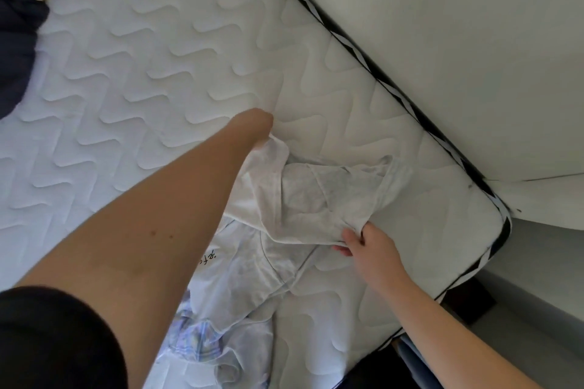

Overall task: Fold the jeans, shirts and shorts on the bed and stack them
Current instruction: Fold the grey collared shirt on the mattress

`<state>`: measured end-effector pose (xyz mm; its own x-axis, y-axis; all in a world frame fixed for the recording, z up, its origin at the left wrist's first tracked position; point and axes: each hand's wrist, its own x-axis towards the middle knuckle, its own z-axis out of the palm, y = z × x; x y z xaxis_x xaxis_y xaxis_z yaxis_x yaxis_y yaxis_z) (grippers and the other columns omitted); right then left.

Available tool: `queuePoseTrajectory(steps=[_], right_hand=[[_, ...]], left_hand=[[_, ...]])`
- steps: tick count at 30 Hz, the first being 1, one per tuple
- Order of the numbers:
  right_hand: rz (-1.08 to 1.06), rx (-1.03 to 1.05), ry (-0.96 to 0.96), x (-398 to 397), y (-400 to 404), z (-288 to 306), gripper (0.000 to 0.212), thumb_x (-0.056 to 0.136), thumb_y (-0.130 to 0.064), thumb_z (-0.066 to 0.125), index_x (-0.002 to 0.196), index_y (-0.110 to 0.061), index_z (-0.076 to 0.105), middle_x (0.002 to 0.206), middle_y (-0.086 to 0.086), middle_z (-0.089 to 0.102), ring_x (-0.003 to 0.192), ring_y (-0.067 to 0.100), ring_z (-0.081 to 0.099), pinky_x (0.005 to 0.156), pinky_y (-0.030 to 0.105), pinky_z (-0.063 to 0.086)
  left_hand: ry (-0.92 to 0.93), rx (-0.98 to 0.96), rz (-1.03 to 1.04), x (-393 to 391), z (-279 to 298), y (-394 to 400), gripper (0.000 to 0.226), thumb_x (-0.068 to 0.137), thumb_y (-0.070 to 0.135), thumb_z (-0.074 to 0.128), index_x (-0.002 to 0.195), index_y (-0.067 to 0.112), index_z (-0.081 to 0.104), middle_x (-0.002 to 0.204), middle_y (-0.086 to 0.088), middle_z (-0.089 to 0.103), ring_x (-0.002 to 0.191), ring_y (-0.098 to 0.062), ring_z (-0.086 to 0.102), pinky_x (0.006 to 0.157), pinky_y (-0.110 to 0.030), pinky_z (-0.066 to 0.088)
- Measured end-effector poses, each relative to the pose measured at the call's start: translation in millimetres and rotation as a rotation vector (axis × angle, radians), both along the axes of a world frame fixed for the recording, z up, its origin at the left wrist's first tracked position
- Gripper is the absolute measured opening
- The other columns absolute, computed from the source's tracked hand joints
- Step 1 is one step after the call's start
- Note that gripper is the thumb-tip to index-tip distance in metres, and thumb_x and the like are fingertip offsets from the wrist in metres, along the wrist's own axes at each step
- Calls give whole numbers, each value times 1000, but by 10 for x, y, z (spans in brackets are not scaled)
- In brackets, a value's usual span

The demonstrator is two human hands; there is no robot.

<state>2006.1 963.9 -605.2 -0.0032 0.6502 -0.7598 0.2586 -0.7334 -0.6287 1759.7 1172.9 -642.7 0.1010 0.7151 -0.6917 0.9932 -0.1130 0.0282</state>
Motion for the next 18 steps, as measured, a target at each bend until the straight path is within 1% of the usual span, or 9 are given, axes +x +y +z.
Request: queuePoseTrajectory(steps=[2,5,6,8,10,12,13,15,18], right_hand=[[6,-17,18,16,-47,5,16,100,-12,53,109,-20,63,98,-6,72,78,7,73,68,14,53],[5,-55,57,46,-121,51,12,99,-18,55,107,-20,64,99,-1,74,81,14,74,81,30,57],[-2,-59,70,55,-149,72,11,99,-19,55,106,-20,65,97,0,74,81,16,74,81,32,57],[-12,-58,76,65,-188,116,11,99,-19,55,103,-17,66,91,2,75,77,17,74,75,28,57],[-1,-58,67,68,-213,164,13,99,-20,55,100,-13,66,80,3,75,70,15,73,62,17,54],[13,-55,53,73,-238,219,15,100,-24,54,96,-15,66,71,4,74,64,14,72,56,14,50],[20,-47,42,72,-255,247,17,100,-27,52,95,-17,66,68,4,73,62,14,71,55,14,50],[31,-26,13,73,-300,292,23,101,-32,49,92,-18,65,66,5,72,60,15,70,54,15,50],[49,-13,-28,73,-378,362,30,101,-36,48,88,-15,65,62,5,71,55,14,68,51,15,49]], left_hand=[[-58,38,39,-134,62,-212,25,94,21,60,116,12,65,116,-13,59,106,-32,58,81,-37,45],[-218,94,172,-342,167,-671,26,87,34,71,106,16,66,111,-8,50,95,-29,55,76,-34,42],[-246,81,194,-390,200,-838,27,87,35,72,101,15,63,110,-6,49,91,-27,54,75,-33,41],[-270,38,214,-448,246,-1187,24,90,36,68,92,17,54,100,-2,51,83,-24,53,69,-32,37],[-286,25,255,-449,288,-1541,23,93,30,64,85,19,44,84,1,52,77,-24,52,61,-32,32],[-279,46,319,-406,367,-1848,21,92,15,59,82,19,41,73,1,52,71,-27,54,57,-36,37],[-276,64,344,-387,409,-1977,19,90,6,55,83,18,42,73,-1,54,70,-29,56,59,-40,41],[-339,114,393,-361,498,-2180,26,82,-7,48,89,17,52,82,-4,59,74,-28,56,63,-42,45],[-452,201,411,-358,572,-2388,37,81,-13,50,103,10,70,98,-7,62,87,-22,53,73,-35,45]])
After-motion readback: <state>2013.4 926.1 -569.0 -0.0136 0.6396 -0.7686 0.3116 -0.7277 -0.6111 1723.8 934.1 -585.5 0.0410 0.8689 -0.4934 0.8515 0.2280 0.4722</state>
